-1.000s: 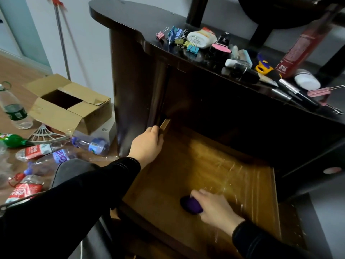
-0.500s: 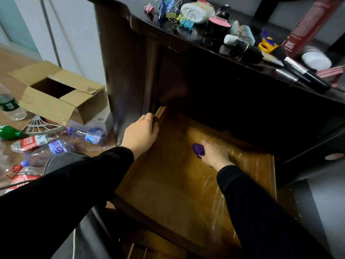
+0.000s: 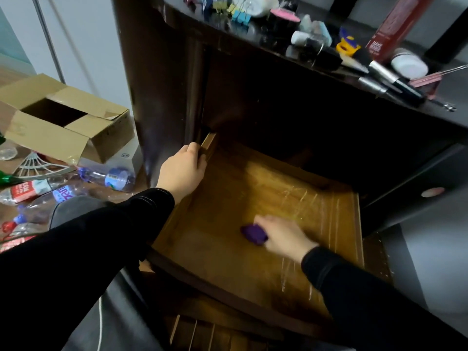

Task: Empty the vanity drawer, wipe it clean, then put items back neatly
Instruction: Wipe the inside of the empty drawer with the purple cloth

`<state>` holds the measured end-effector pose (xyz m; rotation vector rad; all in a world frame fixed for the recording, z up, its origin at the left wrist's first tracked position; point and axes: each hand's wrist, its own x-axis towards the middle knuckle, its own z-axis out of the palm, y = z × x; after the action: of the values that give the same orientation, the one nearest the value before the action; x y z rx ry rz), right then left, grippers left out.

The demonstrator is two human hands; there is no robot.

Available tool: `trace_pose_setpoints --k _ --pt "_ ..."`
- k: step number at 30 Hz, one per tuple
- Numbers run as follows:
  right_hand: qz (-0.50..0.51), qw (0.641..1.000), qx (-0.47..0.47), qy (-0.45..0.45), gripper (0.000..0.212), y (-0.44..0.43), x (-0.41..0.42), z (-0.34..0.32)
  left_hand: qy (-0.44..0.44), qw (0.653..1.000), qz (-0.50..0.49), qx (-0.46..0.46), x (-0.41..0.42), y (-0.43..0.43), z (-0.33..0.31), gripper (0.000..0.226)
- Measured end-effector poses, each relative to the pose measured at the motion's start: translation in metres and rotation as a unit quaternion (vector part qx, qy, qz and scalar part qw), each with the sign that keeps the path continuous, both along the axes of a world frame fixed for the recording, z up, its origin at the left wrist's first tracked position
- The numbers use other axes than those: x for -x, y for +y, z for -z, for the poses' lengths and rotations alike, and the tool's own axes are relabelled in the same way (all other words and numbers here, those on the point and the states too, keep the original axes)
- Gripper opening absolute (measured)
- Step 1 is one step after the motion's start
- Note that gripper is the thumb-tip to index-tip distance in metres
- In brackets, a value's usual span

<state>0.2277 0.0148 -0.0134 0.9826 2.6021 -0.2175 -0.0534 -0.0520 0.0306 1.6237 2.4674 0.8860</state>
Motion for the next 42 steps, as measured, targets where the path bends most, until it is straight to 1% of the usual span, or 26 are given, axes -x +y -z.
trace_pose_setpoints --k 4,5,7,10,12,15,17,20,21,23,26,28,31,33,35,38,40,42 --pt "0.152 0.984 -0.086 0.029 0.039 0.082 0.025 0.003 -0.003 1.0 -0.005 -0.003 0.003 0.003 0.004 0.027" --pt "0.172 0.98 -0.095 0.036 0.04 0.096 0.03 0.003 0.002 1.0 -0.006 -0.003 0.003 0.003 0.003 0.026" --pt "0.179 0.977 -0.106 0.036 0.041 0.111 0.037 0.005 0.011 1.0 -0.007 -0.002 0.002 0.004 0.002 0.025" --pt "0.163 0.98 -0.113 0.007 0.043 0.106 0.038 0.001 0.008 1.0 -0.009 0.003 0.0 0.003 0.0 0.025" --pt "0.15 0.984 -0.095 -0.009 0.044 0.087 0.035 -0.004 0.004 1.0 -0.007 0.005 0.0 0.003 0.0 0.026" --pt "0.082 0.994 -0.046 -0.052 0.044 0.035 0.026 -0.015 0.009 1.0 -0.006 0.006 0.0 0.002 0.0 0.026" --pt "0.027 0.997 0.004 -0.066 0.043 -0.008 0.013 -0.02 0.005 1.0 -0.01 0.009 -0.001 0.0 -0.001 0.026" --pt "-0.073 0.991 0.08 -0.081 0.038 -0.062 -0.011 -0.021 -0.002 1.0 -0.005 0.007 -0.002 -0.001 -0.002 0.027" --pt "-0.094 0.987 0.097 -0.085 0.037 -0.071 -0.017 -0.02 -0.003 1.0 -0.005 0.006 -0.002 -0.002 -0.002 0.028" --pt "-0.104 0.986 0.102 -0.086 0.038 -0.072 -0.02 -0.017 0.001 1.0 -0.006 0.003 -0.001 -0.001 0.0 0.027" --pt "-0.069 0.994 0.071 -0.051 0.032 -0.042 -0.009 -0.013 0.007 1.0 -0.004 -0.007 0.001 0.001 0.004 0.026" --pt "-0.012 1.0 0.018 -0.009 0.027 -0.005 0.004 -0.009 0.012 1.0 -0.004 -0.012 0.003 0.003 0.006 0.025" --pt "0.086 0.994 -0.063 0.024 0.027 0.053 0.027 -0.005 0.018 1.0 -0.009 -0.015 0.004 0.004 0.007 0.024" --pt "0.134 0.986 -0.088 0.041 0.03 0.081 0.038 0.0 0.02 1.0 -0.011 -0.018 0.003 0.004 0.006 0.024" --pt "0.157 0.983 -0.083 0.053 0.032 0.092 0.045 0.003 0.022 1.0 -0.012 -0.017 0.002 0.004 0.006 0.023" --pt "0.15 0.984 -0.093 0.025 0.036 0.084 0.046 0.003 0.019 1.0 -0.014 -0.011 0.002 0.004 0.004 0.023" --pt "0.153 0.986 -0.057 0.014 0.037 0.066 0.042 0.001 0.017 1.0 -0.011 -0.008 0.001 0.004 0.002 0.023" --pt "0.141 0.99 -0.001 -0.001 0.04 0.04 0.037 -0.005 0.012 1.0 -0.009 -0.009 0.001 0.003 0.002 0.022"
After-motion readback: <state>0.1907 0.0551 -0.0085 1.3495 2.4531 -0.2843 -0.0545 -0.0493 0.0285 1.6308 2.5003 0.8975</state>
